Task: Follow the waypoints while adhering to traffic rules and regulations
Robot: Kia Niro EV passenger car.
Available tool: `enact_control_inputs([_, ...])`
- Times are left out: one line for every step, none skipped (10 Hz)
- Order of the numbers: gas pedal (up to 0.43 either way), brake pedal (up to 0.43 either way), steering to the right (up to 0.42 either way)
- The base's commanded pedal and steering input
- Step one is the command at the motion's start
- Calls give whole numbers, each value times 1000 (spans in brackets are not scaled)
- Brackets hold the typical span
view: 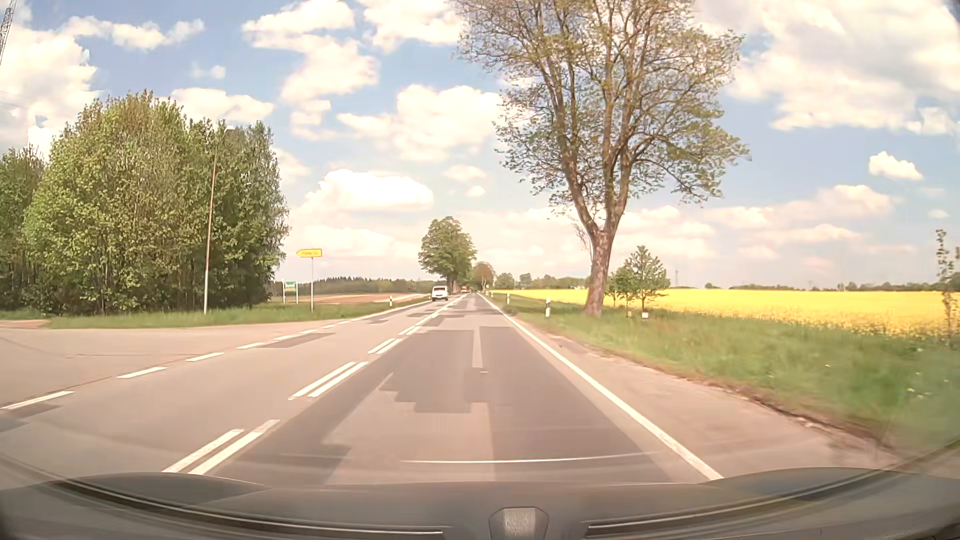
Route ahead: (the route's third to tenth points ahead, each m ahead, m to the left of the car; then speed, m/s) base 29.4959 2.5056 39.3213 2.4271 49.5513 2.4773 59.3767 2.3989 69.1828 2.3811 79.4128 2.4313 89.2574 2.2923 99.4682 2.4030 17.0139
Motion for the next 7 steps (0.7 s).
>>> enact_control_inputs([150, 0, -4])
enact_control_inputs([150, 0, -4])
enact_control_inputs([150, 0, -4])
enact_control_inputs([150, 0, -4])
enact_control_inputs([150, 0, -4])
enact_control_inputs([150, 0, -4])
enact_control_inputs([150, 0, -4])
